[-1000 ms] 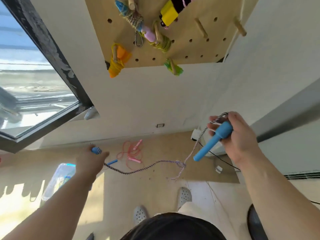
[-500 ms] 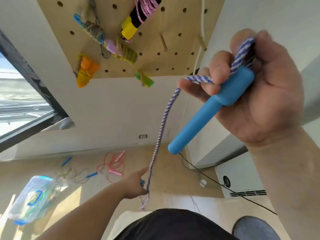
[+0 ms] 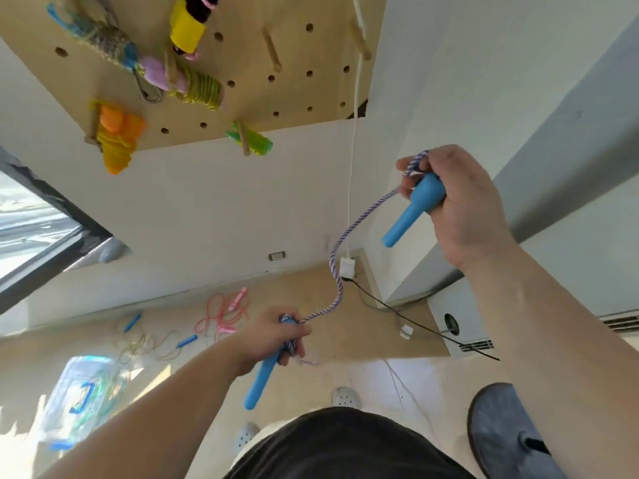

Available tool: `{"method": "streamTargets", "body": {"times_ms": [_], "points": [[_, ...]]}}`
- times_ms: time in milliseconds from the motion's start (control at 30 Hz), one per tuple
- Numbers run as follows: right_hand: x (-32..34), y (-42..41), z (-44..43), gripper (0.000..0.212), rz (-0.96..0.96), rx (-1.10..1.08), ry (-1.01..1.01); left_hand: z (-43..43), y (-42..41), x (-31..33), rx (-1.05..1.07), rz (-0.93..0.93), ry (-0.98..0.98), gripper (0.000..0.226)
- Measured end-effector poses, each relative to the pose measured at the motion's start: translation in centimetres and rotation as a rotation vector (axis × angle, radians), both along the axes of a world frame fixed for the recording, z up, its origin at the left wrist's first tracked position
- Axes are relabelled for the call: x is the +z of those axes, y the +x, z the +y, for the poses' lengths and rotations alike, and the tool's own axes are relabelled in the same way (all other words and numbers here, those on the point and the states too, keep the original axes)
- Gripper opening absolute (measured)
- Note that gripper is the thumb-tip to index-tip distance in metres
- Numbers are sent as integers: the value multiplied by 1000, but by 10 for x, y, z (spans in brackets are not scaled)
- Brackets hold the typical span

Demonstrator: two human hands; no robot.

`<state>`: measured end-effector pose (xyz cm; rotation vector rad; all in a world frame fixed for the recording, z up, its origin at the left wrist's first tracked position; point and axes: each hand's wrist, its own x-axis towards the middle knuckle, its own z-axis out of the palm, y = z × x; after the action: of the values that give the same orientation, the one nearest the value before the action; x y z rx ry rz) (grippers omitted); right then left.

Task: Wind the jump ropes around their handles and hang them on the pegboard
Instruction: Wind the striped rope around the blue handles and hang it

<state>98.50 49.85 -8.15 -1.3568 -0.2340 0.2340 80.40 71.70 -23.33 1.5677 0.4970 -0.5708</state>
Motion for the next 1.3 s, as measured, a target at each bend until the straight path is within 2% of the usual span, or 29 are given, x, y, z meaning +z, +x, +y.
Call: {"method": "streamTargets", "body": {"times_ms": [100,200,233,300,367,533,600,667,767,833,933,1000,1067,1133,1200,1300], "points": [[-43,5,-2,19,51,-24,-317,5,15,39,195,-100,-132,18],[-84,2,2,14,137,46,-612,6,30,84,330,-170,-331,18],[-97,1,3,22,182,86,-661,6,35,99,366,-196,-389,19],[-116,-9,6,44,284,182,-717,2,44,129,420,-253,-470,17],[-132,-22,9,57,315,340,-771,-3,53,154,454,-293,-523,11],[-152,-59,17,69,278,826,-781,-18,65,201,475,-360,-611,10],[-147,-72,17,61,272,974,-781,-22,67,214,438,-427,-623,10],[-146,-80,16,49,260,1013,-834,-20,69,223,433,-483,-626,9],[-152,-87,16,21,33,961,-1016,-1,73,229,557,-540,-615,15],[-157,-89,12,18,-35,858,-1066,22,75,227,701,-582,-524,19],[-167,-84,-5,12,117,710,-952,72,66,205,941,-572,-164,14],[-172,-81,-15,13,217,654,-823,103,49,173,1022,-385,199,14],[-167,-80,-17,15,319,577,-622,123,23,129,965,-143,473,24],[-153,-81,-11,20,449,531,-410,132,-4,86,913,6,518,29],[-129,-86,1,35,527,555,-237,128,-28,52,890,93,501,29],[-102,-99,21,50,548,636,-133,113,-50,18,814,146,516,29]]}}
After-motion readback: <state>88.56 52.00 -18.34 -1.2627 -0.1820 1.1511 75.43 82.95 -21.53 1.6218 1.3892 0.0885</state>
